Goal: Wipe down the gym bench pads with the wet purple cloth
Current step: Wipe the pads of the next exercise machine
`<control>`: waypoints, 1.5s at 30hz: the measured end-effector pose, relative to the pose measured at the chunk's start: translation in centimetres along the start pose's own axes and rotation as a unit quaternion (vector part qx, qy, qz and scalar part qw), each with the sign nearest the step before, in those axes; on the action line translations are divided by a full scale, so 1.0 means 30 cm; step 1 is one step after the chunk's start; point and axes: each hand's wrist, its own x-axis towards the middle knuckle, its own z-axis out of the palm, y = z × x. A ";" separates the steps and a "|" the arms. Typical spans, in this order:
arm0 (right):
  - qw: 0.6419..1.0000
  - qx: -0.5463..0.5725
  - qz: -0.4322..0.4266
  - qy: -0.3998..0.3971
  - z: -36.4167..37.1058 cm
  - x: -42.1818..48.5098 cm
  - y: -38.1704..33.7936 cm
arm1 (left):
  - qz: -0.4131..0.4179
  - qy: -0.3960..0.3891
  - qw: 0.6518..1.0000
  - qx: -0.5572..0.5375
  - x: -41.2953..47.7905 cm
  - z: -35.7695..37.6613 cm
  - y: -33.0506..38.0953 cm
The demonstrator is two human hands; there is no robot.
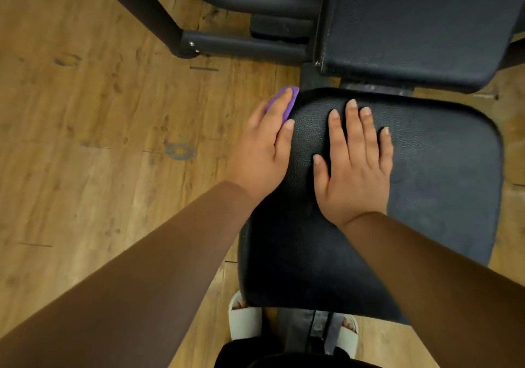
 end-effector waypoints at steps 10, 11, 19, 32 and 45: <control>1.000 -0.012 0.001 0.001 0.001 0.005 -0.004 | -0.029 -0.010 0.999 0.011 0.008 -0.001 0.016; 1.000 -0.013 0.001 0.000 0.001 0.003 -0.004 | -0.054 -0.017 0.998 0.006 0.028 0.000 0.016; 1.000 0.001 0.006 0.002 -0.016 0.004 -0.012 | -0.132 -0.024 0.989 -0.063 0.055 -0.011 0.019; 0.998 0.036 0.003 0.056 0.009 0.136 -0.087 | -0.218 -0.089 0.951 -0.202 0.115 -0.038 -0.012; 0.999 0.020 0.002 0.048 0.011 0.137 -0.099 | -0.214 -0.127 0.933 -0.261 0.150 -0.029 -0.050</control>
